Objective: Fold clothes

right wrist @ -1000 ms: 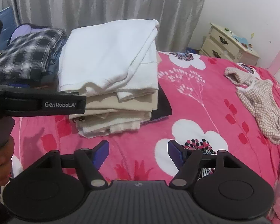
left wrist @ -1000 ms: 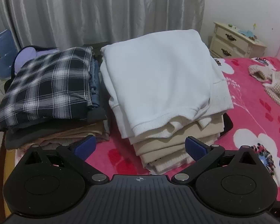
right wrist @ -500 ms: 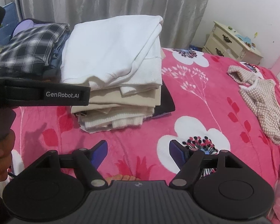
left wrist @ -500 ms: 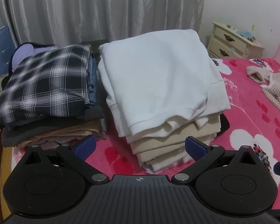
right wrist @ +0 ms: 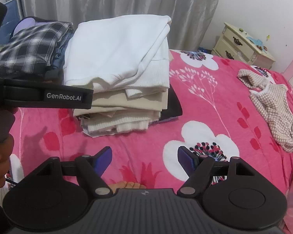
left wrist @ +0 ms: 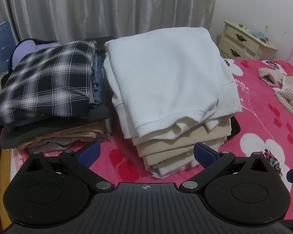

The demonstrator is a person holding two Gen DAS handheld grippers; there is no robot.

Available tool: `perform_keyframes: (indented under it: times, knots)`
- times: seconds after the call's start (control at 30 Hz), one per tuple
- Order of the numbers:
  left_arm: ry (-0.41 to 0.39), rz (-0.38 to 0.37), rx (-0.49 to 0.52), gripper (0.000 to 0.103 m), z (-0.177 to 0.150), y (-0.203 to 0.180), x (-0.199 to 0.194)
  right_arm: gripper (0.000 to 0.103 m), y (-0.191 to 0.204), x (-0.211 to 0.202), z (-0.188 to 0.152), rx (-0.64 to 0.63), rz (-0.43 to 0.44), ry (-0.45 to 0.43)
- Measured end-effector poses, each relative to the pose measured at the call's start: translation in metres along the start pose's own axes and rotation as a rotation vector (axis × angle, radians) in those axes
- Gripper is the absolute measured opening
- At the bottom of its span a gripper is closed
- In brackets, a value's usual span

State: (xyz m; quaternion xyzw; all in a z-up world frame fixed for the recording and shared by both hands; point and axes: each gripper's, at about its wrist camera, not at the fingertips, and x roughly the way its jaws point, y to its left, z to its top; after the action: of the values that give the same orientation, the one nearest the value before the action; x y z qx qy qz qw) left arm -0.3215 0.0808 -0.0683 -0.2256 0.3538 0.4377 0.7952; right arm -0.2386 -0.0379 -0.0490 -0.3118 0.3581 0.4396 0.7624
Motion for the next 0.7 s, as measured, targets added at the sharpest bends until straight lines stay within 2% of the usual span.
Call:
perform_keyframes:
  times: [0.7]
  knots:
    - [0.014,0.0,-0.007,0.103,-0.0018,0.0012,0.0017,0.079,0.0007,0.0016,-0.0012,-0.017,0.0,0.012]
